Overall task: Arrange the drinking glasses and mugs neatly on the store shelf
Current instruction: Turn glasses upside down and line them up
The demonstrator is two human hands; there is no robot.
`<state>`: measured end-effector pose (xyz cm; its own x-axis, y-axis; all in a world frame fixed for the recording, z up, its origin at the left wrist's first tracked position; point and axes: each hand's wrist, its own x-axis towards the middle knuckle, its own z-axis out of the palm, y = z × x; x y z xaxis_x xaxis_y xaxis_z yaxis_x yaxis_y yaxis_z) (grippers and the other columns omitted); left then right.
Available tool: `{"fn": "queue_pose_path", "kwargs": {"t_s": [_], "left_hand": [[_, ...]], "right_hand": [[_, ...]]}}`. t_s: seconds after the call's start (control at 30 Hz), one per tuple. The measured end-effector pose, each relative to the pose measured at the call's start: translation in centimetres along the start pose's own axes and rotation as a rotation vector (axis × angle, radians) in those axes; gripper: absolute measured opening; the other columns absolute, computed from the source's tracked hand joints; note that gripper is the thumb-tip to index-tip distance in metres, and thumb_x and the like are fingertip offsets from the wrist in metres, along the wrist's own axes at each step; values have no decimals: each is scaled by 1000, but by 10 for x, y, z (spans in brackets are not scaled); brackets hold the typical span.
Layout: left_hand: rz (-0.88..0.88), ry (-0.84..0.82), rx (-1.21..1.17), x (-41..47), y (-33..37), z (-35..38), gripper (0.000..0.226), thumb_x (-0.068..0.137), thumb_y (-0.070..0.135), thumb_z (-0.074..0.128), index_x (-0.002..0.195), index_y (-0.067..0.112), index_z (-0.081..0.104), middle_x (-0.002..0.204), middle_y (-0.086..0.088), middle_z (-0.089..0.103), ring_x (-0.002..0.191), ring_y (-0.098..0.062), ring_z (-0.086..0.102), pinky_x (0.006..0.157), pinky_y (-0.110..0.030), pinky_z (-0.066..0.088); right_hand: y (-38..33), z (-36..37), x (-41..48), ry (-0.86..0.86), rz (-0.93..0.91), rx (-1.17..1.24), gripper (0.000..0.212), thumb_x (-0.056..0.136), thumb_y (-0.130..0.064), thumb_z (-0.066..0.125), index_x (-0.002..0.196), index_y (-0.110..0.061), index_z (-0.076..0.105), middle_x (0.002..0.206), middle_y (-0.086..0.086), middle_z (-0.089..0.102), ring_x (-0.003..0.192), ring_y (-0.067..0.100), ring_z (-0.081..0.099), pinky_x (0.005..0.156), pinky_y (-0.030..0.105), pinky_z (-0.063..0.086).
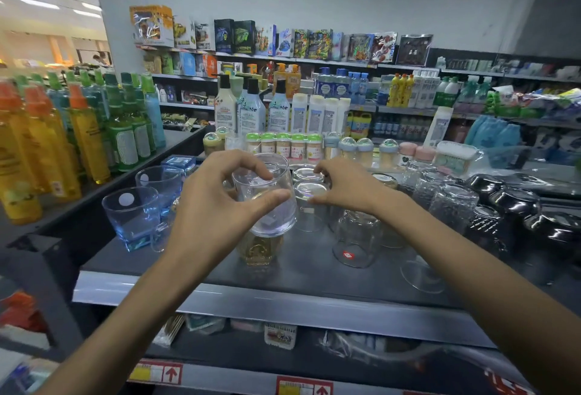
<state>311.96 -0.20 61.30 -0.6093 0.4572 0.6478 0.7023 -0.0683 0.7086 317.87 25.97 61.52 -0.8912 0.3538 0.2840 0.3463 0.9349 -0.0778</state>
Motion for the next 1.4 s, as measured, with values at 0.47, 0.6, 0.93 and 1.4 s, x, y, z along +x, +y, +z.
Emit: {"fn": "queue_pose_path", "kwargs": {"t_s": [0.47, 0.6, 0.93, 1.4], "left_hand": [[-230, 80, -459, 15, 47, 52, 53, 76, 34, 89, 121, 40, 63, 120, 6, 67, 106, -8, 71, 91, -39, 61], [-304, 24, -555, 18, 55, 74, 57, 71, 41, 90, 122, 37, 65, 124, -1, 67, 112, -20, 72, 95, -46, 60], [-74, -122, 182, 47, -2, 120, 25, 101, 32, 58, 118, 27, 75, 118, 5, 74, 110, -16, 69, 95, -41, 56], [59, -554, 1014, 77, -56, 154, 39, 91, 36, 64, 128, 23, 64, 128, -4, 65, 118, -31, 63, 93, -46, 56]], "right_hand": [[-37, -41, -119, -52, 127, 1778, 47, 96, -33, 67, 138, -14, 60, 132, 23, 67, 122, 42, 65, 105, 54, 52], [-26, -45, -117, 93, 155, 1874, 47, 90, -18, 73, 134, -8, 60, 132, 21, 68, 122, 41, 65, 104, 52, 53], [17, -56, -127, 378, 324, 1824, 64, 75, -20, 82, 133, -6, 58, 122, 22, 72, 104, 33, 74, 83, 40, 63], [34, -62, -132, 366, 339, 1694, 79, 65, -20, 88, 134, -12, 51, 101, 9, 80, 99, 35, 76, 82, 42, 64]]}}
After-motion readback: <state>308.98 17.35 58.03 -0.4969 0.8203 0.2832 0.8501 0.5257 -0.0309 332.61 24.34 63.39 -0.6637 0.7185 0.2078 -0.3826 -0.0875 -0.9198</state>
